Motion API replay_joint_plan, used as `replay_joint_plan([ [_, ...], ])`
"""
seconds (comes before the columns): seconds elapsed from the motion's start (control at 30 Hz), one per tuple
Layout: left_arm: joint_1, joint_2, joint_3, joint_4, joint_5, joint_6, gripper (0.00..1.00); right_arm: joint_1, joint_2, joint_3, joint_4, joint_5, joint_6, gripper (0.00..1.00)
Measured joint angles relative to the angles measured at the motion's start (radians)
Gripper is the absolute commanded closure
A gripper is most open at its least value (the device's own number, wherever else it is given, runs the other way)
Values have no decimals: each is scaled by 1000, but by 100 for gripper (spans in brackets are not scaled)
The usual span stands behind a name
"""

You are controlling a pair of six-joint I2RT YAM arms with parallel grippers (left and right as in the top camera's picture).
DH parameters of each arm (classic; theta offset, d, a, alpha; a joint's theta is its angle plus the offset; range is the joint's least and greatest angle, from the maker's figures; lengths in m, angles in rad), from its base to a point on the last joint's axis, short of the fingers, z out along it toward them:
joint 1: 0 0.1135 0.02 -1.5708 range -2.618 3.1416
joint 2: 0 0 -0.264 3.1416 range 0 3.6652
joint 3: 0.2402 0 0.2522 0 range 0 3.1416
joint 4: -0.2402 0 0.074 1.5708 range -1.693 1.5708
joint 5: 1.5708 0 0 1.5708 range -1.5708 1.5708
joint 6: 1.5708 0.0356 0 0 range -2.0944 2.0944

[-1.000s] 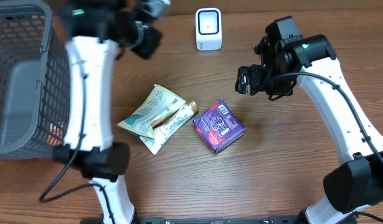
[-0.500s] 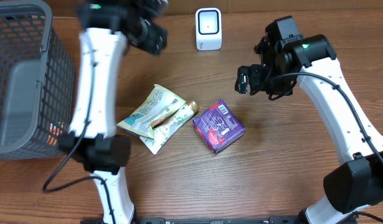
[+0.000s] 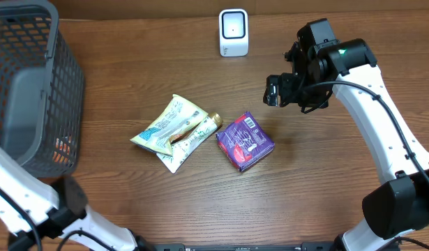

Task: Scan the item barcode
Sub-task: 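Reach the left gripper into the basket toward the orange tissue pack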

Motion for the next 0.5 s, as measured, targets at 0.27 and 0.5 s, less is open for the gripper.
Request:
replay_joint_plan([
  [0.27,110,119,-27,-19,3,-130,0,0,0,0,-10,0,8,0],
  [0.5,105,172,-25,-203,-23,-330,0,0,0,0,-8,-24,27,0],
])
